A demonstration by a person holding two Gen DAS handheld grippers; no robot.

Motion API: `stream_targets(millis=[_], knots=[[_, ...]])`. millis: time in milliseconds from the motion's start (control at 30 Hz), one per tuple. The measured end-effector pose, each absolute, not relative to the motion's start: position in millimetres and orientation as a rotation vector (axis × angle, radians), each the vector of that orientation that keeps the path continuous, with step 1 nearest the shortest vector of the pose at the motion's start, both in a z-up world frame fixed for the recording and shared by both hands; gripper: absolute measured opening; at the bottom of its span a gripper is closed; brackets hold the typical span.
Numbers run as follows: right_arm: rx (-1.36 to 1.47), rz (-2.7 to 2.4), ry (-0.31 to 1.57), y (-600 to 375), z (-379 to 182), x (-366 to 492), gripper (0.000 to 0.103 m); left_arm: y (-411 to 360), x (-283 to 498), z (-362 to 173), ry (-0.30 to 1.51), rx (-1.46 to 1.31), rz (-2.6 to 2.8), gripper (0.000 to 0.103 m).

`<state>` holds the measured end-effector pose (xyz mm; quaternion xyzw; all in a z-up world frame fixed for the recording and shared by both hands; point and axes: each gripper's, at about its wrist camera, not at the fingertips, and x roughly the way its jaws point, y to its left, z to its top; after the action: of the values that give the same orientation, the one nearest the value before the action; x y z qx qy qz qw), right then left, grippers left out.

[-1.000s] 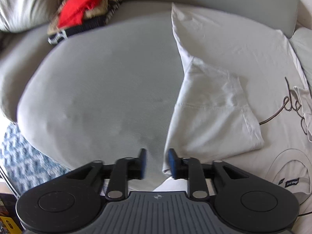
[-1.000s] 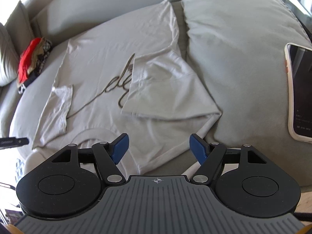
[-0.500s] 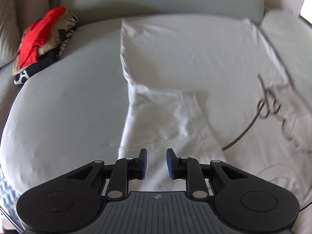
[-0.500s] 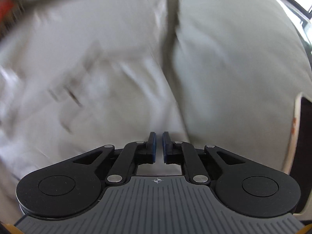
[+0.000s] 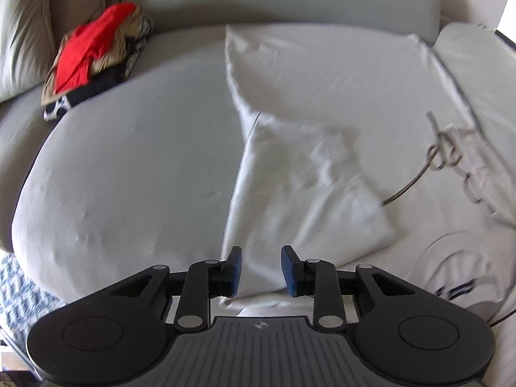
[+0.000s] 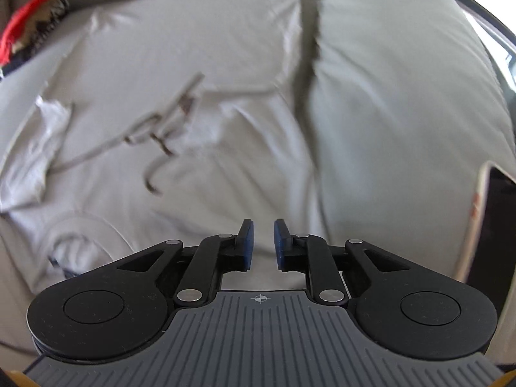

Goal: Fold clothes

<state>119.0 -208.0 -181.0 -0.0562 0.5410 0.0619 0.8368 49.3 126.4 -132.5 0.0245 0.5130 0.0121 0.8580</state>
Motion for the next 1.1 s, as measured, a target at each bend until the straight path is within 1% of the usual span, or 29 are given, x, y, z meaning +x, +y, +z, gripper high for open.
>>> stream_targets(millis=[133,233,267,367,433,533,600,667,700,733,800,933,1100], knots=[[-0.103,0.164,1.144,-190,-192,133,0.019,107,68,-144,1.086,0.094,-0.008,0.031],[-0.097,0.178,1.174,-187,-198,128,0.023,96,77,-158,1.117,0.142,0.005,0.032],[-0.091,0.187,1.192,-190,-196,125,0.026,95,79,-163,1.139,0.17,0.023,0.032],[-0.061,0.214,1.258,-203,-191,119,0.029,101,74,-169,1.199,0.187,0.034,0.032],[-0.015,0.22,1.244,-214,-188,115,0.03,110,68,-164,1.209,0.153,0.031,0.034],[0.079,0.182,1.155,-235,-174,116,0.032,123,61,-155,1.198,0.09,0.027,0.035],[0.159,0.138,1.094,-250,-166,123,0.032,129,60,-145,1.164,0.043,0.021,0.036],[0.236,0.087,1.075,-264,-165,137,0.031,134,62,-134,1.125,-0.013,0.016,0.037],[0.262,0.077,1.078,-267,-167,146,0.026,138,65,-130,1.106,-0.049,0.019,0.037],[0.279,0.079,1.089,-267,-170,156,0.024,141,71,-128,1.091,-0.08,0.026,0.037],[0.273,0.087,1.128,-261,-178,176,0.024,147,85,-126,1.068,-0.121,0.045,0.036],[0.231,0.067,1.156,-246,-193,211,0.025,152,123,-139,1.08,-0.118,0.085,0.029],[0.27,0.051,1.169,-244,-223,249,0.025,135,165,-173,1.118,-0.071,0.101,0.029]])
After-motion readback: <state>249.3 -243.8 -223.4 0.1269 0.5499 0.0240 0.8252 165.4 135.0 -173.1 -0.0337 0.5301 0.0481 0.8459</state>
